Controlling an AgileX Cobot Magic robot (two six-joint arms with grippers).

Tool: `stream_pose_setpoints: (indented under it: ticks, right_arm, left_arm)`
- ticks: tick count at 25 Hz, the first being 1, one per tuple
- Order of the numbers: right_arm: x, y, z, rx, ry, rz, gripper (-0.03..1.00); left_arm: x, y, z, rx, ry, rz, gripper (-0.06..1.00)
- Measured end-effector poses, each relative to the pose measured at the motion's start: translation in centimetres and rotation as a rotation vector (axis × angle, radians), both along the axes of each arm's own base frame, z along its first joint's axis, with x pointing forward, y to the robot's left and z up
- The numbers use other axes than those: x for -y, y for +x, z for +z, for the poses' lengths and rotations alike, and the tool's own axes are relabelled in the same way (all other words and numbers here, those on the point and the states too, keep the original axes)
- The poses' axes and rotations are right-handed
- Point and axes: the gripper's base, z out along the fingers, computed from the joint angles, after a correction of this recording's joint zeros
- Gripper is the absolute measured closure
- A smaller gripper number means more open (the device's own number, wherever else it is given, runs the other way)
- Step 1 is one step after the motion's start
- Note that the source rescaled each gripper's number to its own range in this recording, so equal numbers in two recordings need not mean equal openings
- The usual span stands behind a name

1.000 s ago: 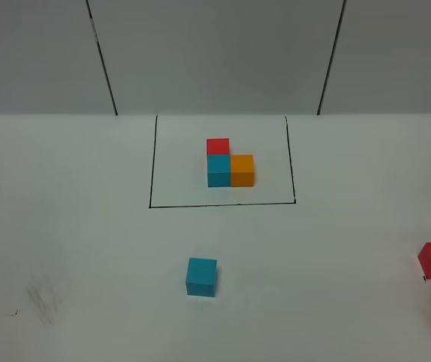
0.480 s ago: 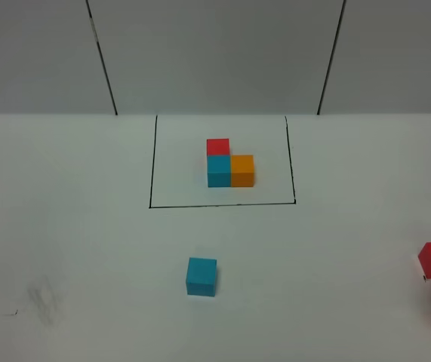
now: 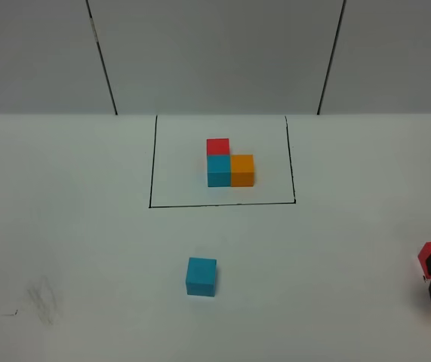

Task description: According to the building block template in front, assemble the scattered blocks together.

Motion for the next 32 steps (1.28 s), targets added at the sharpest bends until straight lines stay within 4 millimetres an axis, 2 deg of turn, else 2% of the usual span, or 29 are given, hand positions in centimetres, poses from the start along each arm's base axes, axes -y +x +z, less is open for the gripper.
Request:
stream_pose_setpoints:
  ticks: [10,23,25,28,32]
  right_arm:
    - [0.0,-0.1,-2.4,-0.023,-0.002,0.001,0.22]
    - [0.1,0.2,-4.6,-0.054,-0.002,0.003,0.23]
    - [0.1,0.2,-4.9,-0.063,-0.002,0.004,0.29]
    - [0.1,0.2,-5.7,-0.089,0.000,0.005,0.50]
    - [0.2,0.4,-6.6,-0.113,-0.010,0.017,0.95]
  left_arm:
    - [0.0,0.0,0.0,0.000,0.000,0.000,0.26]
    - [0.0,0.0,0.0,0.000,0.001,-0.001,0.26]
    - [0.0,0.0,0.0,0.000,0.001,-0.001,0.26]
    - [0.0,0.0,0.0,0.000,0.001,-0.001,0.26]
    - [0.0,0.0,0.0,0.000,0.001,-0.001,0.26]
